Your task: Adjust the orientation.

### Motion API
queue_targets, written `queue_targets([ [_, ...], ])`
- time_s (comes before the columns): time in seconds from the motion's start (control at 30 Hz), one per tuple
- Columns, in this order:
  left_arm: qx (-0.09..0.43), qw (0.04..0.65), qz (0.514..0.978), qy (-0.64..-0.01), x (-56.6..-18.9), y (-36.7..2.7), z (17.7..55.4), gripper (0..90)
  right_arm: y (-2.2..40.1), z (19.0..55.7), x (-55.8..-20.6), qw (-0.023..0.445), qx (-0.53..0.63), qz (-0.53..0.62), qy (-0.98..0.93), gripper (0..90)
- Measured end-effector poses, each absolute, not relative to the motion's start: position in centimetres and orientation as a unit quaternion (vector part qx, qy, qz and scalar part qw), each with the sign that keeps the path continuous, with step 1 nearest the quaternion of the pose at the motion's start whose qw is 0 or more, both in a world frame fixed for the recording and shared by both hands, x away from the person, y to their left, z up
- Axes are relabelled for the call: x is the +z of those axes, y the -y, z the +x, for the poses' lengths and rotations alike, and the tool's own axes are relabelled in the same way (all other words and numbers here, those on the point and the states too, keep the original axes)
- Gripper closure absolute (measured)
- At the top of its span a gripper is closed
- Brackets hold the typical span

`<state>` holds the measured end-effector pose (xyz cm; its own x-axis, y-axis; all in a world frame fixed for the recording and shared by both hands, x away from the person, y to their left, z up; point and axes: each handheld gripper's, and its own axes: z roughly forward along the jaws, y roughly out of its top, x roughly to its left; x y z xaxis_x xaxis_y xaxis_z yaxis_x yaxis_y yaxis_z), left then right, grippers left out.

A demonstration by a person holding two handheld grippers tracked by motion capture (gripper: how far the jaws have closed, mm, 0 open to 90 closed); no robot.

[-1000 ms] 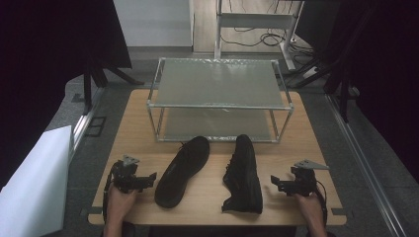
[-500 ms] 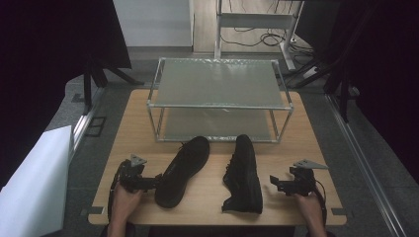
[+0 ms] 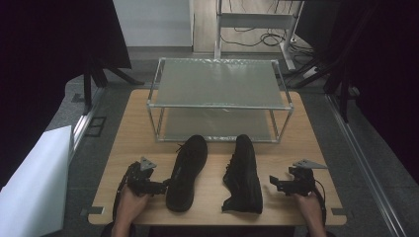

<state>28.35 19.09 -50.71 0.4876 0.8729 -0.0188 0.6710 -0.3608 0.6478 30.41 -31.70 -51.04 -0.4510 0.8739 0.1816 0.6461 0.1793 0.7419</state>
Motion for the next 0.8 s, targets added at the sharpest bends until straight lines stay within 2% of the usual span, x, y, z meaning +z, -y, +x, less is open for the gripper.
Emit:
queue_targets([
  [0.37, 0.163, 0.312, 0.829, -0.435, -50.8, -16.0, 27.9, 0.0, 31.7, 30.4, -51.0, 0.144, 0.396, 0.503, -0.754, 4.1],
  [0.63, 0.173, 0.343, 0.796, -0.468, -50.2, -18.0, 28.0, 0.0, 31.7, 30.3, -50.9, 0.142, 0.400, 0.502, -0.753, 4.2],
  [0.8, 0.178, 0.335, 0.794, -0.476, -50.5, -18.6, 28.1, 0.0, 31.6, 30.3, -50.8, 0.145, 0.400, 0.499, -0.755, 4.1],
])
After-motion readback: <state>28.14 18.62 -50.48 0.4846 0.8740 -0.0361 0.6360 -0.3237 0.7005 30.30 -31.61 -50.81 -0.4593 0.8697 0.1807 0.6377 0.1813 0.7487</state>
